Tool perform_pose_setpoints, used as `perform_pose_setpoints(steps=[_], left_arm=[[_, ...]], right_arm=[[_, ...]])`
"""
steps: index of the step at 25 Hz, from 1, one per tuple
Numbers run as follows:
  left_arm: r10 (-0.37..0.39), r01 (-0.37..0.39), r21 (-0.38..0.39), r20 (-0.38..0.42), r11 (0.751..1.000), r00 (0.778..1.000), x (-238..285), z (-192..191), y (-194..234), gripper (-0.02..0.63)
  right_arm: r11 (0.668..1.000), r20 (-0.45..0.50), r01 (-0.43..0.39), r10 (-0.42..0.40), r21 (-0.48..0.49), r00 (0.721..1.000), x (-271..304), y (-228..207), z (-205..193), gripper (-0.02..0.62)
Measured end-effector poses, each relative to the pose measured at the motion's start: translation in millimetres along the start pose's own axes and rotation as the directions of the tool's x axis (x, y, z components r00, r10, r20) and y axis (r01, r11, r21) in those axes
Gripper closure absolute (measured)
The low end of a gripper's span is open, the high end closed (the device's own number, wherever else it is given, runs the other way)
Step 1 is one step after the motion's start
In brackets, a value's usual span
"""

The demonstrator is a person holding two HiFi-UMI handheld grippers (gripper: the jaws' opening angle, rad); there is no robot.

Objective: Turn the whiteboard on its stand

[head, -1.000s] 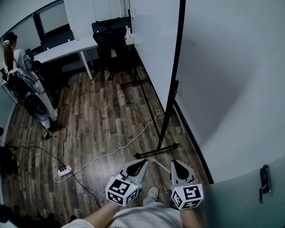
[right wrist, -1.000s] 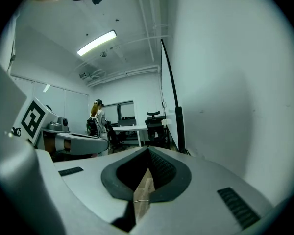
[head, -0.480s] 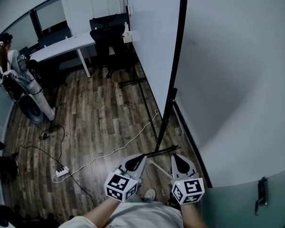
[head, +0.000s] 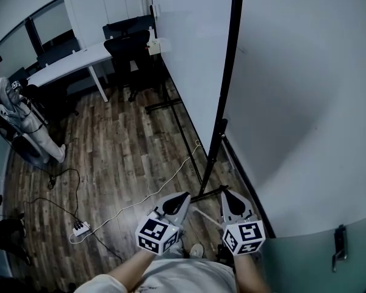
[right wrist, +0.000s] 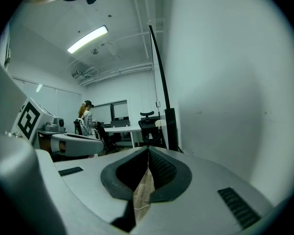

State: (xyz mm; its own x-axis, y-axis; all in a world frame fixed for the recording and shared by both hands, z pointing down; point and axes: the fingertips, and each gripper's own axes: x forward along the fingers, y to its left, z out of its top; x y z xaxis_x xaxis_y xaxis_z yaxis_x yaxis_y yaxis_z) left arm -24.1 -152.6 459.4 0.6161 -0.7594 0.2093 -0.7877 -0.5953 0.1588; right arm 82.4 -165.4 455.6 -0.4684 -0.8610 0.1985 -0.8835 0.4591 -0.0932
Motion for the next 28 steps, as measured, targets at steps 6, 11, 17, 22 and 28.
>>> perform_pose_setpoints(steps=[6,11,17,22,28], left_arm=[[-0.015,0.015,-0.002,0.004,1.000,1.000,22,5,20,0.595],[-0.024,0.024,-0.004,0.004,1.000,1.000,36,9,30,0.595],[-0.038,0.038,-0.003,-0.003,0.999,0.999,57,14,44,0.595],[-0.043,0.043,0.000,-0.004,0.999,0.999,68,20,49,0.595],[-0.025,0.025,0.001,-0.007,1.000,1.000,83,21,67,0.595]], right_arm=[[1.000,0.004,0.012,-0.012,-0.016,1.000,32,-11,9,0.589],[0.999,0.008,0.022,-0.022,-0.030,1.000,51,-23,18,0.589],[0.999,0.004,0.027,-0.027,-0.035,1.000,84,-34,23,0.584],[0.999,-0.008,0.033,-0.033,-0.027,0.999,102,-45,24,0.511],[0.998,-0.010,0.057,-0.057,-0.012,0.998,125,-61,25,0.471]])
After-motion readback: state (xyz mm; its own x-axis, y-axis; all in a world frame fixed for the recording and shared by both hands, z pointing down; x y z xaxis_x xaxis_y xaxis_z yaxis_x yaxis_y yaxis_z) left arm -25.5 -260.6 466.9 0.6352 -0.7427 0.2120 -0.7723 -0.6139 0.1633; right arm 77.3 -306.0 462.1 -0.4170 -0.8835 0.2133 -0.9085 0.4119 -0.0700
